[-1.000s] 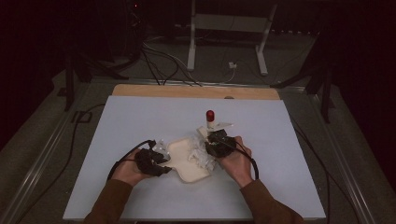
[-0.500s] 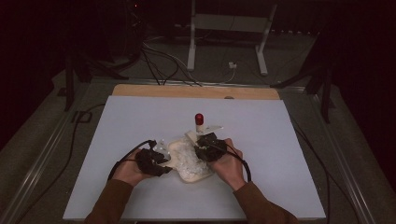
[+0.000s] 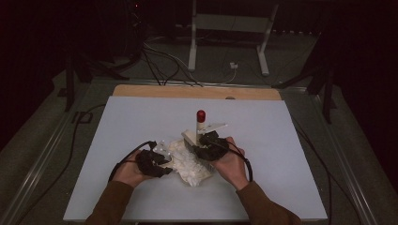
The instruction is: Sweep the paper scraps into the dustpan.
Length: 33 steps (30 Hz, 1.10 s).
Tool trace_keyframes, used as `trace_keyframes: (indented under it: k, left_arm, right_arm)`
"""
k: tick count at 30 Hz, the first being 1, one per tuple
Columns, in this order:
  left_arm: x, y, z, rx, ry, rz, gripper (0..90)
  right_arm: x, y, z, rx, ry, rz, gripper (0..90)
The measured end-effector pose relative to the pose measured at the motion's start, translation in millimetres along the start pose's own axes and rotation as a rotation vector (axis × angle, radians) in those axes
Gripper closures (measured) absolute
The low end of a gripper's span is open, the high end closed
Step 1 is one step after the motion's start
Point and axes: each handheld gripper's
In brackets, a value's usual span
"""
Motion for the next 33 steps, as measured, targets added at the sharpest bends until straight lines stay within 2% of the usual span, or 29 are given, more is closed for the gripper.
trace_keyframes:
  k: [7, 20, 33]
  left_arm:
    - [-0.2, -1.9, -1.1, 0.004, 0.0, 0.0, 66.6]
    - [-0.5, -5.5, 0.0, 0.008, -0.001, 0.001, 66.7]
    - [-4.6, -24.3, 10.3, 0.016, 0.008, 0.018, 66.6]
  right_arm:
    - [9.0, 3.7, 10.1, 0.028, -0.032, -0.012, 67.0]
    - [22.4, 2.2, 32.0, 0.102, -0.054, -0.036, 67.0]
    - [20.8, -13.7, 42.7, 0.085, -0.029, -0.018, 67.0]
Point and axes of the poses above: each handheld gripper's, and its own axes: z roughly backward along the jaws, y roughly out of its top, x roughly to its right, and after that the axes turned 8 degrees about y, right-handed
